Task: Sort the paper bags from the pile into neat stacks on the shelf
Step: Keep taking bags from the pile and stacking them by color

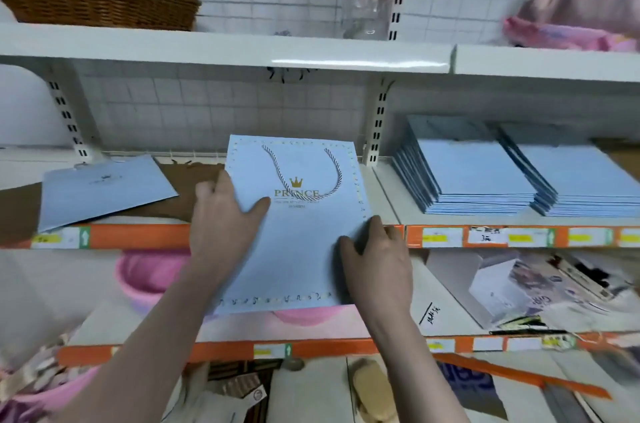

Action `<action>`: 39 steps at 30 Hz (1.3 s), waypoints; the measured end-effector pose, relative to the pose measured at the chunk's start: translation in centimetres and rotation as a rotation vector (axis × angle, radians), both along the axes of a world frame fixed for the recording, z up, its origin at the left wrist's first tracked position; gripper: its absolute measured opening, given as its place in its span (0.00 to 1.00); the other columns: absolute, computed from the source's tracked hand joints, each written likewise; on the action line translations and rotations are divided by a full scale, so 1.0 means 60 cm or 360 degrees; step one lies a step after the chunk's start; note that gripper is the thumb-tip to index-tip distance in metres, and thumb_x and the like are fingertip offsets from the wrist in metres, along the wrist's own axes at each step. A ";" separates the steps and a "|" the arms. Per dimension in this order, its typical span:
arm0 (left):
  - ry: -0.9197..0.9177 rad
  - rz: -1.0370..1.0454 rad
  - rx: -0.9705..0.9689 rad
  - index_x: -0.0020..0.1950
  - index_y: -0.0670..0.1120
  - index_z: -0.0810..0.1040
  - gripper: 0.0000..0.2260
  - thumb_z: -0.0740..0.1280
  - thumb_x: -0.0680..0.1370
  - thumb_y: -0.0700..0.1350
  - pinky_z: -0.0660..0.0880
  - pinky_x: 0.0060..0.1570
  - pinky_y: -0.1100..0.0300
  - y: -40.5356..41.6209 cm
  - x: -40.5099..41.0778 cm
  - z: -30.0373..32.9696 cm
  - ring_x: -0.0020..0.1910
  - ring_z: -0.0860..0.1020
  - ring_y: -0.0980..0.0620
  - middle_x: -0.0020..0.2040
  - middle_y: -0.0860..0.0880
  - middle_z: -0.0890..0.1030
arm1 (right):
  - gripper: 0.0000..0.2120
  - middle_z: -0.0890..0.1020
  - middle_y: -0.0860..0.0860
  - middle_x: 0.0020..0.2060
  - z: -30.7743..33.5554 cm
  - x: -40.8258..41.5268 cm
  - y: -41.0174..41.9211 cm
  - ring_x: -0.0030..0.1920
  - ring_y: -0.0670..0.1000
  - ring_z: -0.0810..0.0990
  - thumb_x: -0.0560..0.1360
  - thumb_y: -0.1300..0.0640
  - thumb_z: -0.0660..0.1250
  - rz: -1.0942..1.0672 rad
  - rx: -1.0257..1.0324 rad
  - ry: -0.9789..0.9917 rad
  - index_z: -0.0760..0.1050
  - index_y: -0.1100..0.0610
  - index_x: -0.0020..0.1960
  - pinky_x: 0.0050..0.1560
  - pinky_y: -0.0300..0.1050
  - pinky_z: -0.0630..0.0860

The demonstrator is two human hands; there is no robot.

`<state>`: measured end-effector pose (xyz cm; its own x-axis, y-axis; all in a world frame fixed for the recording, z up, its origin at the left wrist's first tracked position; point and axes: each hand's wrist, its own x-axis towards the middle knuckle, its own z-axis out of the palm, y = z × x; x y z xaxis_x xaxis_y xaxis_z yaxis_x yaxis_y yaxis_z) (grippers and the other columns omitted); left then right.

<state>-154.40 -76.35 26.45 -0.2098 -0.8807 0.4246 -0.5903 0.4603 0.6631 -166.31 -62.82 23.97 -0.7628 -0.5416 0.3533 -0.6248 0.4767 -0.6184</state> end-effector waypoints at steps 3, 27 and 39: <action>-0.0014 -0.0117 0.0007 0.65 0.42 0.69 0.25 0.70 0.73 0.50 0.67 0.53 0.53 0.061 -0.095 0.005 0.56 0.72 0.38 0.55 0.39 0.69 | 0.18 0.73 0.55 0.54 0.005 -0.081 0.072 0.58 0.57 0.71 0.77 0.51 0.59 -0.0122 0.0047 0.0069 0.68 0.61 0.62 0.53 0.46 0.62; -0.0112 -0.0482 0.0033 0.71 0.43 0.63 0.27 0.65 0.76 0.53 0.69 0.53 0.51 0.414 -0.806 0.002 0.59 0.71 0.39 0.62 0.41 0.66 | 0.18 0.74 0.58 0.53 -0.008 -0.739 0.459 0.55 0.58 0.71 0.77 0.51 0.59 -0.0491 0.0162 0.0191 0.70 0.63 0.59 0.51 0.49 0.65; -0.0093 -0.0367 -0.0024 0.57 0.35 0.73 0.20 0.67 0.74 0.49 0.67 0.54 0.52 0.303 -1.053 0.008 0.56 0.70 0.38 0.54 0.36 0.71 | 0.16 0.74 0.59 0.52 0.022 -1.003 0.351 0.54 0.59 0.70 0.78 0.51 0.60 -0.0358 0.0190 0.0233 0.71 0.64 0.57 0.53 0.48 0.64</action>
<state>-217.58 -58.15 26.94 -0.4295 -0.8003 0.4183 -0.5055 0.5969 0.6231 -226.47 -41.78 25.30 -0.8139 -0.4092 0.4124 -0.5738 0.6771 -0.4607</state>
